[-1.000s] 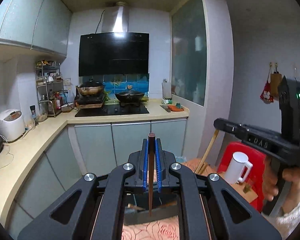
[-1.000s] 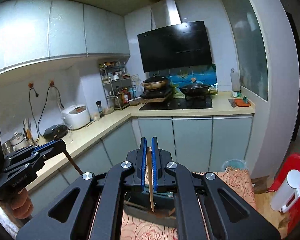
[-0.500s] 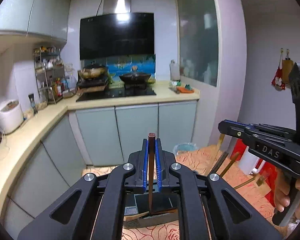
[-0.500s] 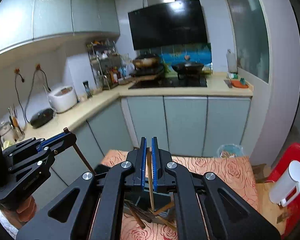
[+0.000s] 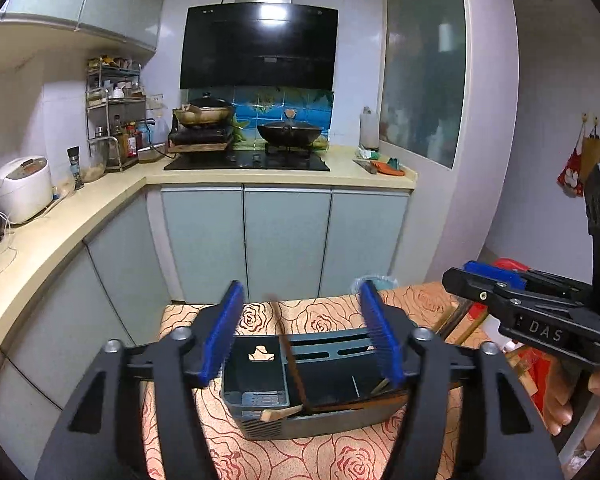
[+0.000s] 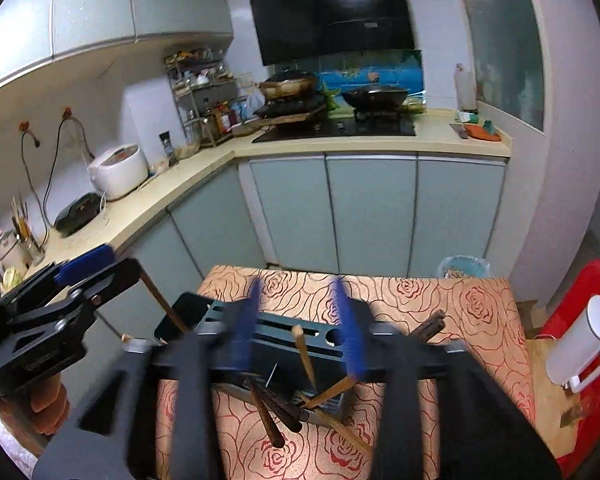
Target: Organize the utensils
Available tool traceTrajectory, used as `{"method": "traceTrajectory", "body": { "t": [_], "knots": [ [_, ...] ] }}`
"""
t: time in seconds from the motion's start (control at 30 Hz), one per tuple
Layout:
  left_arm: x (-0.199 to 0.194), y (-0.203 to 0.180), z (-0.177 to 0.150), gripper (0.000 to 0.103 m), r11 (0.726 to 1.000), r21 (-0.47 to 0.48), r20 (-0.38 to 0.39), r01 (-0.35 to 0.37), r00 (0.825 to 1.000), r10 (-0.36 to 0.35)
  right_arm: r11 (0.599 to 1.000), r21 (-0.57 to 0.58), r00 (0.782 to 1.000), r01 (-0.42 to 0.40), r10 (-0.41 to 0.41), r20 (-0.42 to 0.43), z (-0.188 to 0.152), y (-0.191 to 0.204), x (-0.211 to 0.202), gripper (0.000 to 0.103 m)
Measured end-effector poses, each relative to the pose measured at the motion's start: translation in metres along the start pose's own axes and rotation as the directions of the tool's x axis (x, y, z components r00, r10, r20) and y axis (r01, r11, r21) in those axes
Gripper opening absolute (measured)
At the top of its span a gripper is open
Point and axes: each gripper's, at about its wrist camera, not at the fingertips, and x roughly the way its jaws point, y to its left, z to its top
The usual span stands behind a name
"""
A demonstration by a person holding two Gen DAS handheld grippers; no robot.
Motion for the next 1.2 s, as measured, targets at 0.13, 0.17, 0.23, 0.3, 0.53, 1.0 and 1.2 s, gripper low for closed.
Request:
{"method": "traceTrajectory", "body": {
  "t": [0.13, 0.17, 0.23, 0.3, 0.53, 1.0, 1.2],
  "knots": [
    [-0.016, 0.002, 0.002, 0.084, 1.000, 0.005, 0.030, -0.022, 0.999, 0.022, 1.000, 0.012, 1.000, 0.001, -0.001, 0.025, 0.003, -0.001, -0.013, 0.059],
    [-0.020, 0.003, 0.002, 0.086, 1.000, 0.011, 0.035, -0.028, 0.999, 0.027, 1.000, 0.010, 1.000, 0.005, -0.006, 0.030, 0.003, -0.001, -0.017, 0.060],
    [-0.028, 0.002, 0.002, 0.088, 0.999, 0.016, 0.044, -0.043, 0.998, 0.042, 1.000, 0.003, 0.999, 0.015, -0.015, 0.040, 0.003, -0.001, -0.023, 0.065],
    [-0.038, 0.002, 0.000, 0.091, 0.998, 0.018, 0.054, -0.053, 0.997, 0.052, 1.000, -0.006, 0.998, 0.025, -0.025, 0.052, 0.002, -0.001, -0.032, 0.069],
    [-0.064, -0.002, -0.013, 0.096, 0.998, 0.039, 0.066, -0.057, 0.996, 0.054, 0.999, 0.033, 0.995, 0.015, -0.018, 0.100, -0.008, -0.006, -0.063, 0.091],
    [-0.124, -0.006, -0.074, 0.096, 0.995, -0.006, 0.104, -0.104, 0.989, 0.105, 0.997, 0.042, 0.986, 0.070, -0.075, 0.147, -0.083, 0.002, -0.109, 0.096],
    [-0.134, -0.007, -0.107, 0.096, 0.995, -0.017, 0.075, -0.098, 0.992, 0.099, 0.993, 0.065, 0.984, 0.102, -0.110, 0.140, -0.123, 0.002, -0.113, 0.096]
  ]
}}
